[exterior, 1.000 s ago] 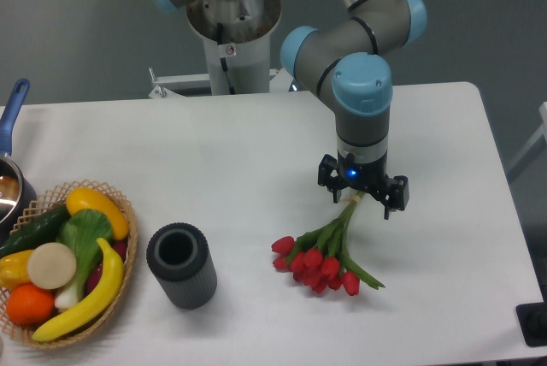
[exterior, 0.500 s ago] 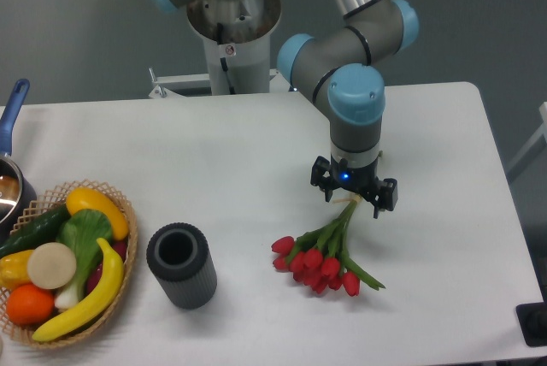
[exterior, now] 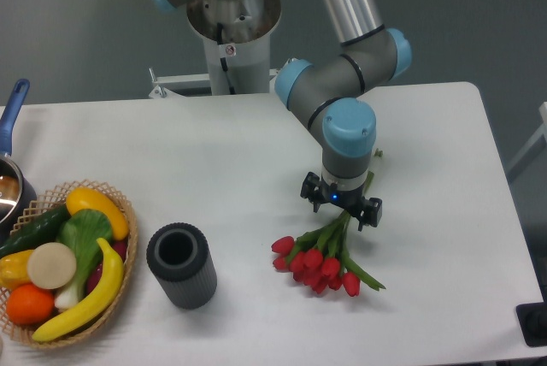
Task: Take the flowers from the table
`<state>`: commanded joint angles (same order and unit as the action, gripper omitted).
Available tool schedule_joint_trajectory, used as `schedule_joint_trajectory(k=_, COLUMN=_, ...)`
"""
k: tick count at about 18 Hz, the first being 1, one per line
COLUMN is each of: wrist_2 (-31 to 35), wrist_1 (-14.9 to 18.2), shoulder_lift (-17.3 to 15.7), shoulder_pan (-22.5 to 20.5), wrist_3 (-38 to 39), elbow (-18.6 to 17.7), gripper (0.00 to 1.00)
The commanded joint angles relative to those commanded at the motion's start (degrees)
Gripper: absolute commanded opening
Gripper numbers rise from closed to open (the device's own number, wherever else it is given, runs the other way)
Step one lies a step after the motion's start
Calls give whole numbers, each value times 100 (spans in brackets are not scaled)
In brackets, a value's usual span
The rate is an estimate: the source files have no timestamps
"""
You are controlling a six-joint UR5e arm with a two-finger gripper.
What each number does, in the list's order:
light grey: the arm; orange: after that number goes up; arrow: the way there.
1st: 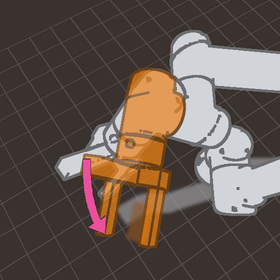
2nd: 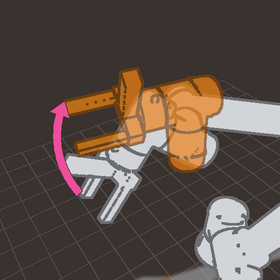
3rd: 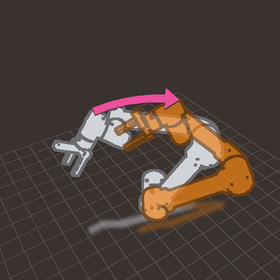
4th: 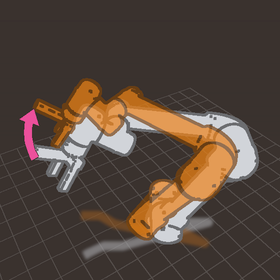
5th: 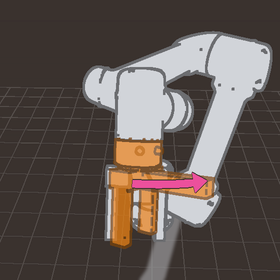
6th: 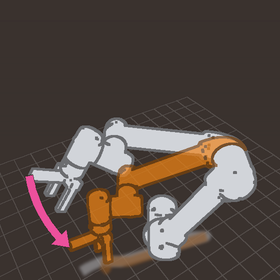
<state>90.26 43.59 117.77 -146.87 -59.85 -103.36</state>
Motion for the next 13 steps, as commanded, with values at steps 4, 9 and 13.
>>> schedule_joint_trajectory(k=4, wrist_2=-9, wrist_1=0, shoulder_lift=176, shoulder_pan=61, wrist_3=26, elbow=149, gripper=36)
schedule_joint_trajectory(k=9, wrist_2=-9, wrist_1=-53, shoulder_lift=115, shoulder_pan=70, wrist_3=192, elbow=185, gripper=12)
schedule_joint_trajectory(k=13, wrist_2=9, wrist_1=-35, shoulder_lift=-52, shoulder_pan=79, wrist_3=650, elbow=264, gripper=0)
